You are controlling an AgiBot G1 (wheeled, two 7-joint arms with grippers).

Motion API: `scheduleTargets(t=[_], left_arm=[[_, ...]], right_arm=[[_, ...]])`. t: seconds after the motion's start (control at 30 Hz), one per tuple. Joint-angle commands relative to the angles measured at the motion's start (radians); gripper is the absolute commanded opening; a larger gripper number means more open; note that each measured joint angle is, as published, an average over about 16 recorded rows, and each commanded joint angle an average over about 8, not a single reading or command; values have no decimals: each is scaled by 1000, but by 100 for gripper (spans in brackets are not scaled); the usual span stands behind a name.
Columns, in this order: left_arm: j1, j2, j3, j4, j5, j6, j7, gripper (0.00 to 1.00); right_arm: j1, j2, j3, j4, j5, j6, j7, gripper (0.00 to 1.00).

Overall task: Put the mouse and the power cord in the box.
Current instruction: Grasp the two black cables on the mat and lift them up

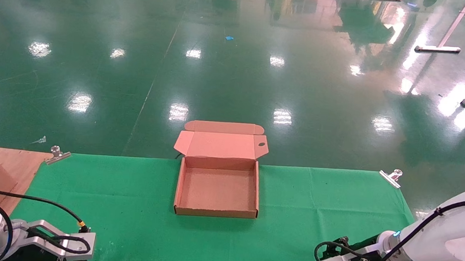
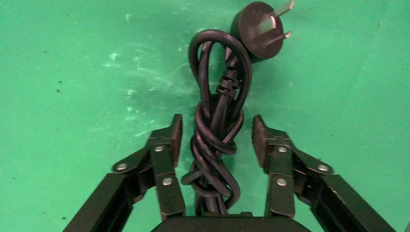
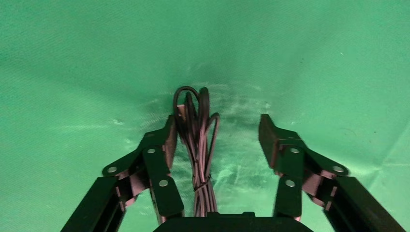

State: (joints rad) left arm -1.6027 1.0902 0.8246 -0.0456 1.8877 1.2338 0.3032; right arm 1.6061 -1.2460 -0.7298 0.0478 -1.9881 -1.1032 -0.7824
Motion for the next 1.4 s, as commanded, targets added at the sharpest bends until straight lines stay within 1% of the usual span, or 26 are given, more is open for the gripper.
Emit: scheduleTargets(t=[0.03,0.3,0.47,0.63,0.73,0.9,1.1,1.27,1.4], left_arm=[[2,2,1,5,1,-2,4,0],[-12,-1,-3,15,-3,2,17,0],[-48,-3,0,8,0,24,30,0],[-96,-3,6,-6,9,52,41,0],[-134,-1,8,-19,11,72,47,0],[-217,13,11,-55,18,107,56,0],[-332,54,5,-100,12,123,50,0],[-405,118,-5,-122,1,102,59,0],[-447,176,-10,-115,-3,43,73,0]], right_arm=[[1,-2,0,-7,1,0,-5,0],[12,-8,4,-21,5,-6,-15,0],[30,-8,6,-25,8,-22,-19,0],[68,-3,11,-23,16,-55,-23,0],[108,2,16,-16,23,-82,-26,0],[204,7,28,7,41,-142,-25,0],[326,-21,44,44,63,-208,1,0],[399,-79,52,84,78,-224,43,0],[420,-115,49,157,97,-214,94,0]])
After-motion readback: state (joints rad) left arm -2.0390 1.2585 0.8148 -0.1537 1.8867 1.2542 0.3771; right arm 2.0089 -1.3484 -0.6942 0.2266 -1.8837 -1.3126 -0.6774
